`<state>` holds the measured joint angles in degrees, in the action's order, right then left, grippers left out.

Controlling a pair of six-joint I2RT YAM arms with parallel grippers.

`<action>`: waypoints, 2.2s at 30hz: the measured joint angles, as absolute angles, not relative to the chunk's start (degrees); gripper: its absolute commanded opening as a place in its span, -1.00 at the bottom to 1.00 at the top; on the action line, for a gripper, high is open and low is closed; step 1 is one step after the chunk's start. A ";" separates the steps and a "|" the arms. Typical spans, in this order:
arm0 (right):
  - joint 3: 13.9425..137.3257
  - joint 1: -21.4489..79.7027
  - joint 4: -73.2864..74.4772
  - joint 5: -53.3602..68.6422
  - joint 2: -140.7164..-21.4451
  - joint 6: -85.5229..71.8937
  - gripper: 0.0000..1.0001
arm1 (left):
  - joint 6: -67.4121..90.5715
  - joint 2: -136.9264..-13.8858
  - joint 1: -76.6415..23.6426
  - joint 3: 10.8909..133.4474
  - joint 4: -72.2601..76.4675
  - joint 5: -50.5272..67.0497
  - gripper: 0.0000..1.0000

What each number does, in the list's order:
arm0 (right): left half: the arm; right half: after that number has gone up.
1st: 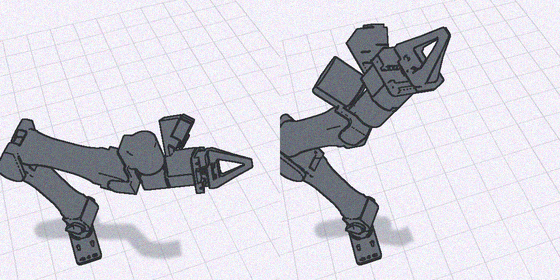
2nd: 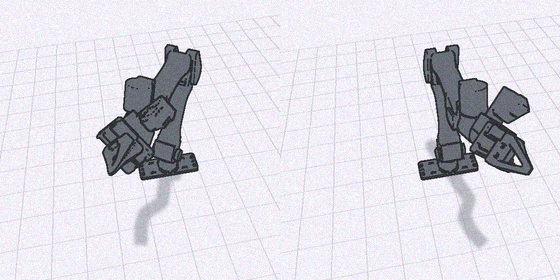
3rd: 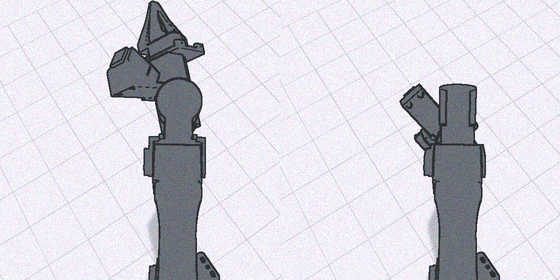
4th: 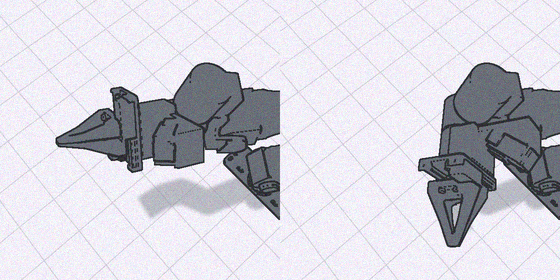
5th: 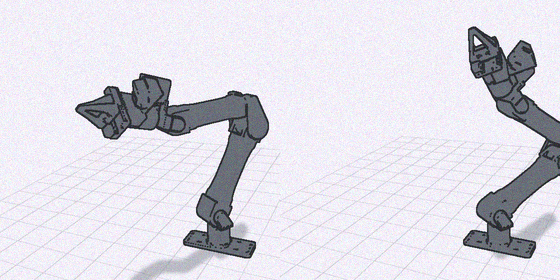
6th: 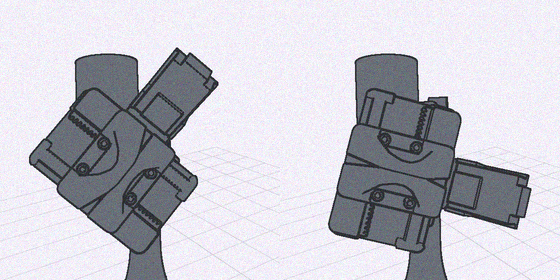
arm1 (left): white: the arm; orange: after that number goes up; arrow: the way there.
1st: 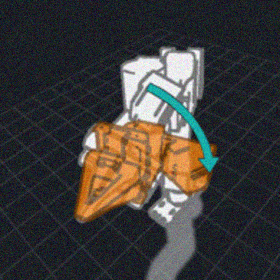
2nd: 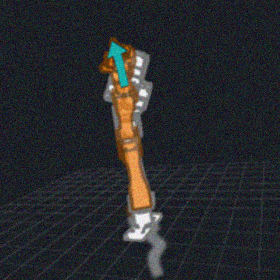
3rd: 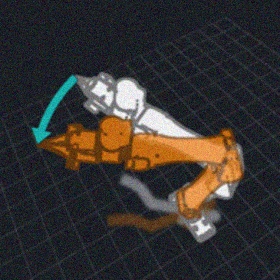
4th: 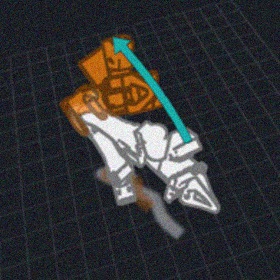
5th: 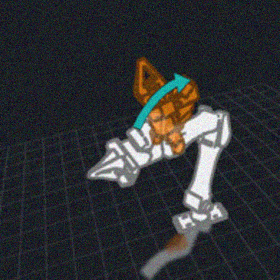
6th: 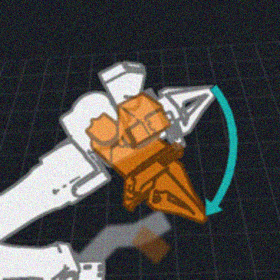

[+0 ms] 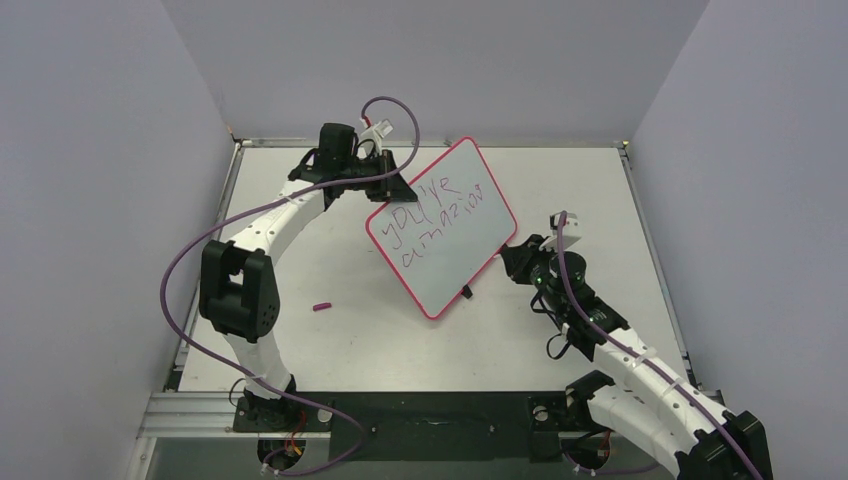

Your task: Write a sentence on the whiteboard

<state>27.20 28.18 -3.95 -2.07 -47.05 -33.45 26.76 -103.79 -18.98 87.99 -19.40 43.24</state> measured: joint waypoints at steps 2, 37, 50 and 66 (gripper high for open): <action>27.18 28.18 -4.19 -1.85 -47.40 -33.45 -1.00 | 26.76 -103.79 -19.03 87.99 -19.33 43.22 -1.00; 26.76 28.18 -4.93 -1.02 -47.90 -32.12 -1.00 | 27.22 -103.79 -19.57 87.29 -17.26 42.65 -1.00; 25.80 28.18 -6.94 1.37 -48.36 -32.14 -1.00 | 27.20 -103.79 -19.57 86.89 -16.88 42.68 -1.00; 25.28 28.42 -10.85 7.03 -48.38 -32.16 -1.00 | 27.11 -103.79 -19.57 86.83 -16.86 42.65 -1.00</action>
